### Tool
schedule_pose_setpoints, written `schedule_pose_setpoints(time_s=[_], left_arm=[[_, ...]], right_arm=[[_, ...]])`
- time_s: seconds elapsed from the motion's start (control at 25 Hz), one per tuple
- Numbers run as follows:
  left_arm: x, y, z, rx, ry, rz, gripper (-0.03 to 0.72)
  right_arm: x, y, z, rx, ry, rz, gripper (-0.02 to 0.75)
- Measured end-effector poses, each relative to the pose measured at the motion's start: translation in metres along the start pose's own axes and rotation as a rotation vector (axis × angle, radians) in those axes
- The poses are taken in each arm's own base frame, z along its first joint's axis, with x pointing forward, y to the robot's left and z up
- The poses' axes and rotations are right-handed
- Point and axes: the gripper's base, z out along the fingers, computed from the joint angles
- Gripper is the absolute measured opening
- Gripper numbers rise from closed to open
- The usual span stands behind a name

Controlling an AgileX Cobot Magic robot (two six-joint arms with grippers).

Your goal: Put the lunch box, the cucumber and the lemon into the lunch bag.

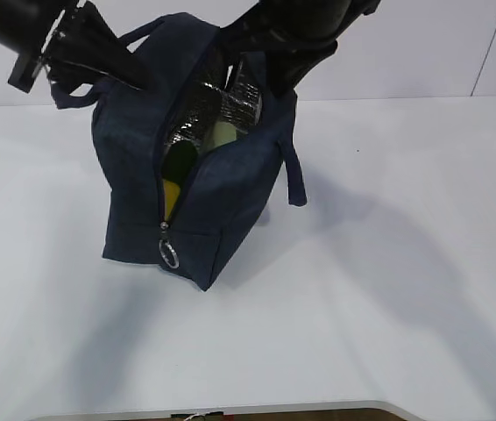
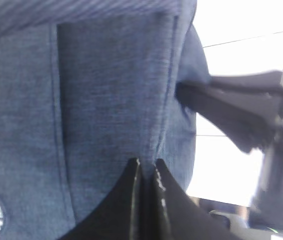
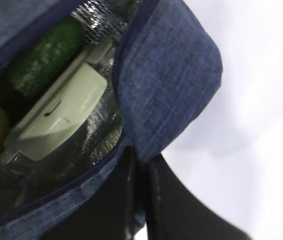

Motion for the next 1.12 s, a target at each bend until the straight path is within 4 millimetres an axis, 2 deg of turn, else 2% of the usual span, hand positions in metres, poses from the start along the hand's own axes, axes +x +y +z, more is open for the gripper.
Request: schedule_pose_setpoints(time_s=[0.12,0.28,0.36,0.8,0.96,1.12], left_arm=[[-0.003,-0.003,0.000,0.042,-0.028,-0.020,-0.013],[-0.009,0.003,0.014,0.122,-0.018,-0.074,-0.013],[-0.011,0.010,0.023,0.125,-0.003,-0.084,-0.013],[-0.015,0.029,0.042,0.131,0.028,-0.123,-0.013],[-0.014,0.032,0.043,0.109,0.036,-0.112,-0.013],[-0.014,0.036,0.045,0.085,0.048,-0.104,-0.013]], right_arm=[[0.000,-0.001,0.000,0.016,-0.001,0.006,0.016],[0.000,-0.002,0.000,0.021,-0.001,0.011,0.016],[0.000,-0.003,0.000,0.029,0.000,0.008,0.016],[0.000,-0.005,0.000,0.053,-0.002,0.017,0.015],[0.000,-0.005,0.002,0.064,0.001,0.013,0.015],[-0.001,-0.004,0.012,0.065,0.022,0.009,0.015]])
